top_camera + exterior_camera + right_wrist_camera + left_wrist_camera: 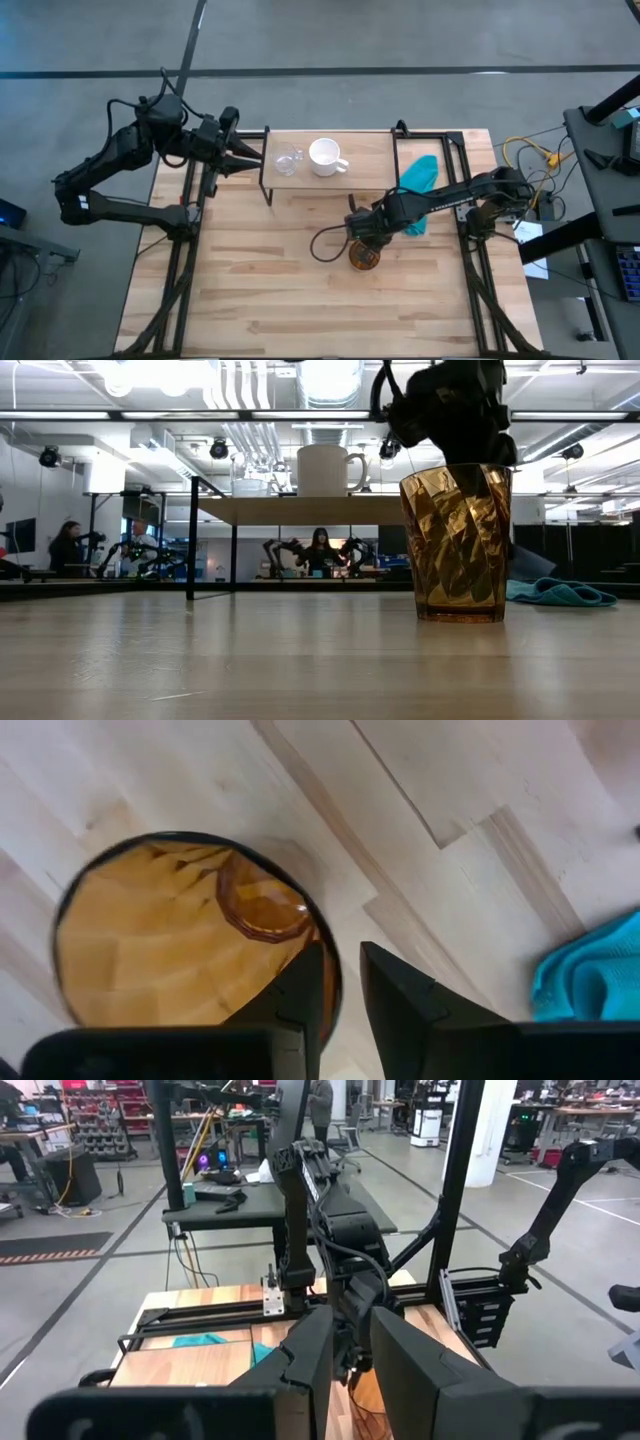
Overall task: Stack small to large cups/mugs on shelf
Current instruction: Put the yellow glass cup on the shelf
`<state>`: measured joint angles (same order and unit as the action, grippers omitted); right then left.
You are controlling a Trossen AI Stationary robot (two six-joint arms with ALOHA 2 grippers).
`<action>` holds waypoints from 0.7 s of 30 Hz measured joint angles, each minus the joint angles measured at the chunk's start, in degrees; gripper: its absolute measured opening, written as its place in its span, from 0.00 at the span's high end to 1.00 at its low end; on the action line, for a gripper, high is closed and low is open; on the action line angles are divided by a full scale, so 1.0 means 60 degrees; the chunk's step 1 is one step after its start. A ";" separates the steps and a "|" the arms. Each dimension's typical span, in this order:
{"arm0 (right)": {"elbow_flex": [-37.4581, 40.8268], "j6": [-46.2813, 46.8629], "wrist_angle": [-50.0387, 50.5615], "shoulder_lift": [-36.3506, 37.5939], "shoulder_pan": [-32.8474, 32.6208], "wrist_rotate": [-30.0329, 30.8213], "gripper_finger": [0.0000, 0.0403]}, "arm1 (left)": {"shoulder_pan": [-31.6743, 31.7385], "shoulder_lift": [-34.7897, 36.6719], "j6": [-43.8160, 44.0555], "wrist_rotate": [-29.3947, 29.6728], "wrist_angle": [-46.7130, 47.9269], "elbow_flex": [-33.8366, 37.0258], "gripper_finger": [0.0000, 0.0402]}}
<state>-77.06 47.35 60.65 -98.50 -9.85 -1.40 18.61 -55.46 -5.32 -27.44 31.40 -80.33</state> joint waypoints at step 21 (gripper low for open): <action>-0.4757 -0.1254 0.4356 0.0164 0.1317 0.1087 0.98 | 0.0000 0.0000 -0.0011 0.0048 -0.0069 0.0018 0.85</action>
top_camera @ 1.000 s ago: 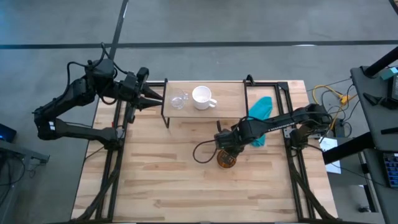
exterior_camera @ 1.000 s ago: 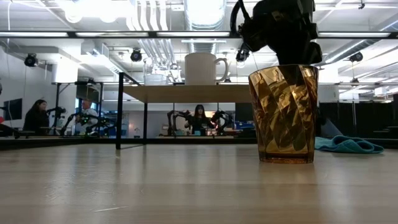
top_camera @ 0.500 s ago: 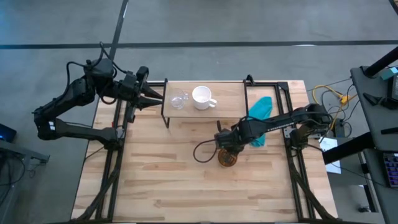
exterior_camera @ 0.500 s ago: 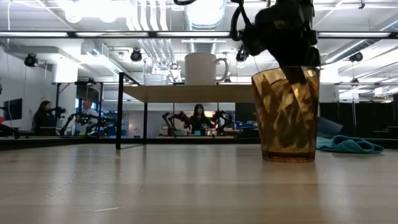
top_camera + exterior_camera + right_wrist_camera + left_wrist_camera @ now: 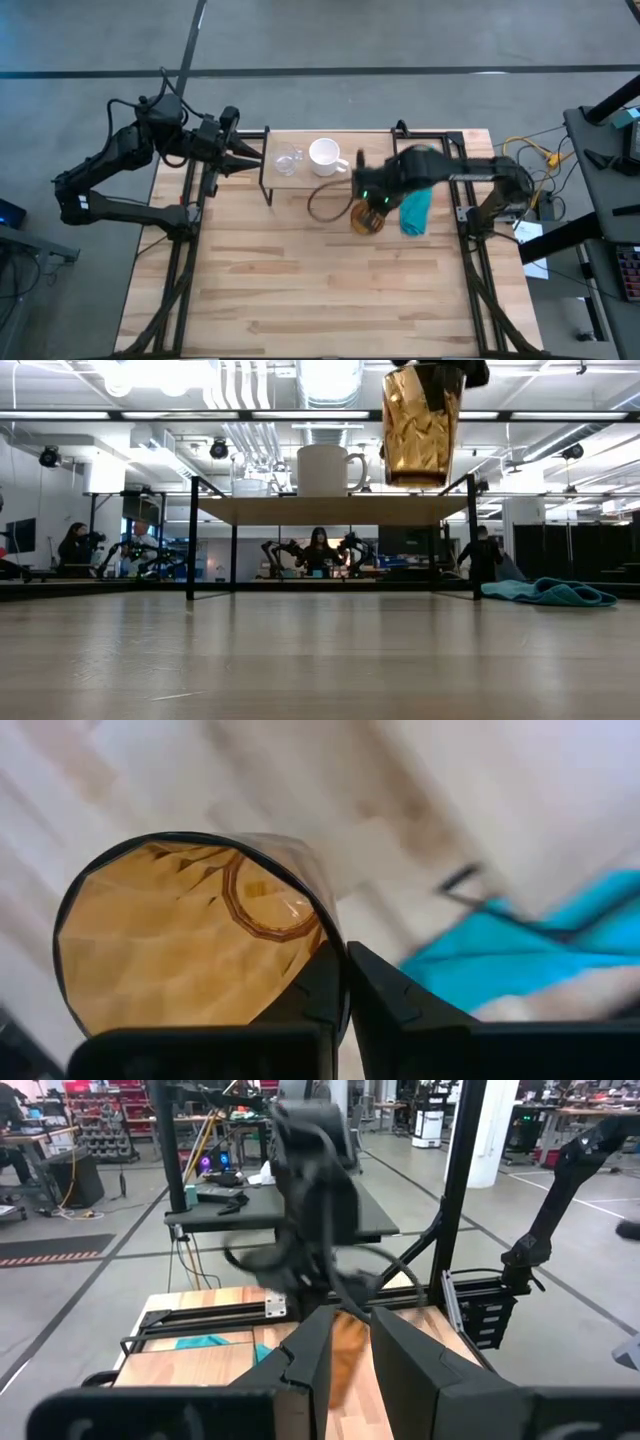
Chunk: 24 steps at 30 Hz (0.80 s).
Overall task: Stack small to large cups/mugs on shelf
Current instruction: Put the yellow glass cup on the shelf
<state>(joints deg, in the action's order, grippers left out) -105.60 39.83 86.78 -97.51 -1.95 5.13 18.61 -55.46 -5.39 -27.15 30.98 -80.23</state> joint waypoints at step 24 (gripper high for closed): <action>-0.2546 -0.3132 0.0547 -0.0087 0.3477 0.0914 0.98 | 0.0000 -0.0646 -0.0004 0.0076 -0.0015 0.0171 0.85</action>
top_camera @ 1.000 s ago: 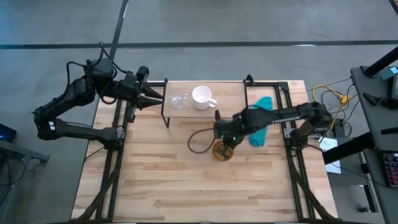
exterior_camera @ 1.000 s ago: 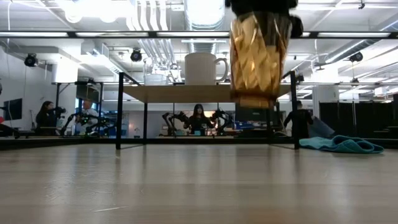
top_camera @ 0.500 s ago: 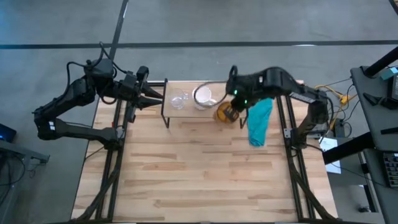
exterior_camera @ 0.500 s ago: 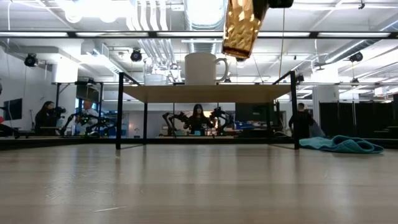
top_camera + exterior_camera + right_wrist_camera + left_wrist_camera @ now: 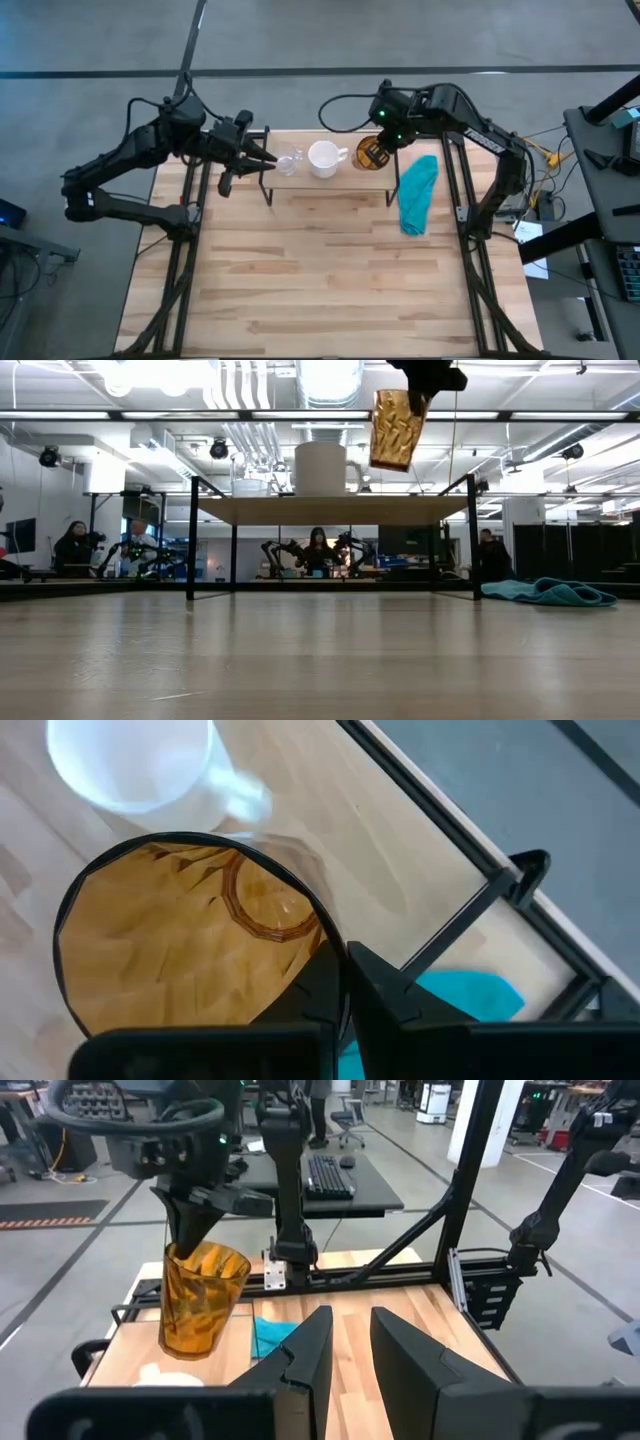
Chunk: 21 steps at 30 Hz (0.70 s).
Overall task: Stack small to large cups/mugs on shelf
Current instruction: Put the yellow glass cup on the shelf
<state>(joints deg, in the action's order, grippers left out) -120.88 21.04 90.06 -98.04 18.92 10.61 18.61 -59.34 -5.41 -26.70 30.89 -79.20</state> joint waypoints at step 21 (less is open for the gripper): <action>0.0793 -0.1300 -0.0007 0.0000 0.1062 -0.0901 0.98 | 0.0000 -0.0105 0.0004 -0.0004 -0.0368 -0.0044 0.85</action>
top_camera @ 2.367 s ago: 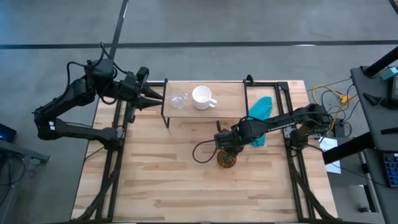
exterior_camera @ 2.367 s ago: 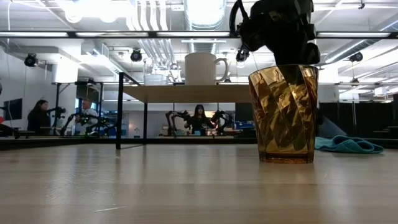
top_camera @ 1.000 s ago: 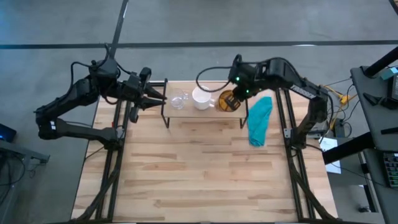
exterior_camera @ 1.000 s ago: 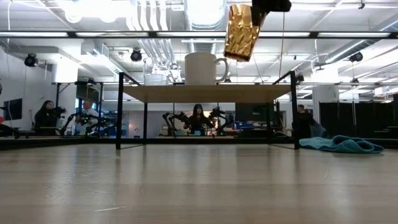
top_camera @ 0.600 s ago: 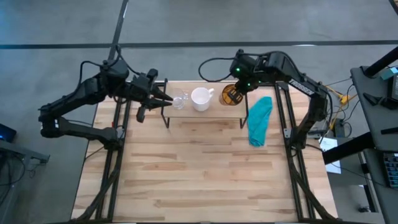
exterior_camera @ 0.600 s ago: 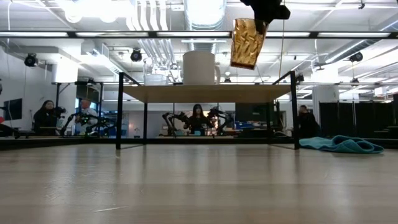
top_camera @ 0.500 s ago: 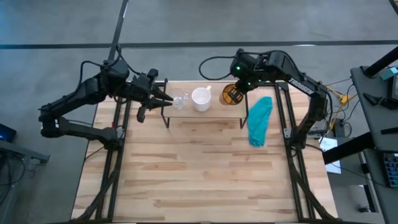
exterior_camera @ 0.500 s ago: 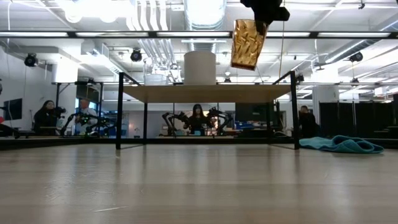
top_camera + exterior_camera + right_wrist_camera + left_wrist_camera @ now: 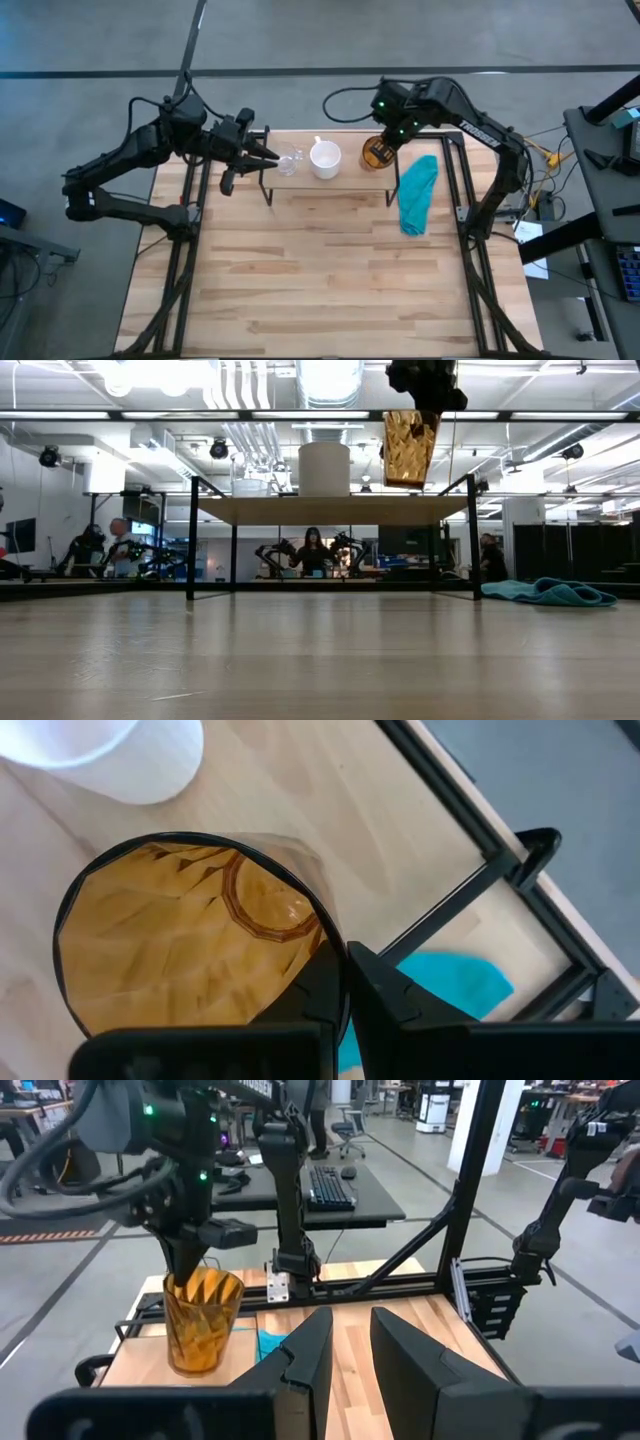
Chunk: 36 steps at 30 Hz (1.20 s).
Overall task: Stack small to large cups/mugs on shelf
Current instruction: Put the yellow glass cup on the shelf
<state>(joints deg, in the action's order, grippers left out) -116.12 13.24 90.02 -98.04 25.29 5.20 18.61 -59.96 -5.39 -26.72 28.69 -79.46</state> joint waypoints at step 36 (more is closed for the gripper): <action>0.0821 -0.0573 -0.0228 0.0000 0.0042 -0.0396 0.95 | 0.0003 -0.0576 0.0044 0.0029 -0.0348 0.0033 0.85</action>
<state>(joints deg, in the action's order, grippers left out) -111.20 9.80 88.65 -98.04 25.54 2.83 18.63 -63.42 -5.13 -26.55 26.60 -79.26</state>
